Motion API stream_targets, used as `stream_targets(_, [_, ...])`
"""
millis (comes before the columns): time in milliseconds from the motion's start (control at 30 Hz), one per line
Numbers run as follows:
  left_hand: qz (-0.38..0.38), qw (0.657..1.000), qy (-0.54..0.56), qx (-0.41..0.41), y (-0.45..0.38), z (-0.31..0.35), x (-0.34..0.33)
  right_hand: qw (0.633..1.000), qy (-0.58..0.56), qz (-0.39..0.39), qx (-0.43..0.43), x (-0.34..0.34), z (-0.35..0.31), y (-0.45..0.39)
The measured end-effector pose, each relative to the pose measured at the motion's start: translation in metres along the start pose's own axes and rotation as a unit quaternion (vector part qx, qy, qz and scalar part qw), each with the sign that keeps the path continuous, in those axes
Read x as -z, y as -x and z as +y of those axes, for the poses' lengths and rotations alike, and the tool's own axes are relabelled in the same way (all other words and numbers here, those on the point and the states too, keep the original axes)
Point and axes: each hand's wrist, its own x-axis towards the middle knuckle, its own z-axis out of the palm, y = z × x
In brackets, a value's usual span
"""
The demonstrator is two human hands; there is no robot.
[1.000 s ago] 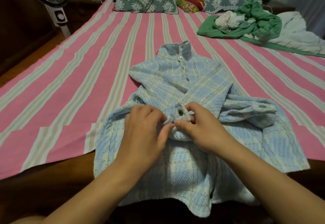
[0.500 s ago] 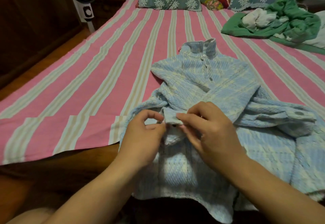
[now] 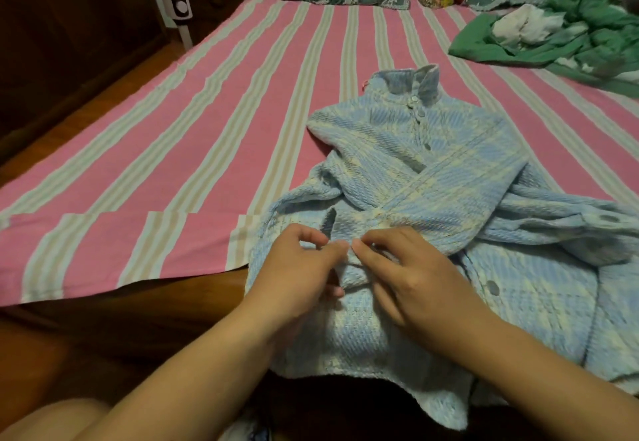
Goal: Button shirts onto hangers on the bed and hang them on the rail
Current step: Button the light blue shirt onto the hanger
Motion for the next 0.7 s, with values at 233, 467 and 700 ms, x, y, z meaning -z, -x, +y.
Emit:
stream_targets(233, [0.096, 0.970, -0.122, -0.187, 0.009, -0.012, -0.025, 0.975, -0.189, 0.065, -0.096, 0.013, 0.004, 0.013])
stream_targets(467, [0.105, 0.975, -0.054, -0.188, 0.010, -0.016, -0.028, 0.973, -0.204, 0.066, -0.085, 0.016, 0.005, 0.013])
stream_targets(700, [0.088, 0.974, -0.061, -0.199, 0.004, -0.015, -0.027, 0.976, -0.195, 0.044, -0.081, 0.014, 0.001, 0.015])
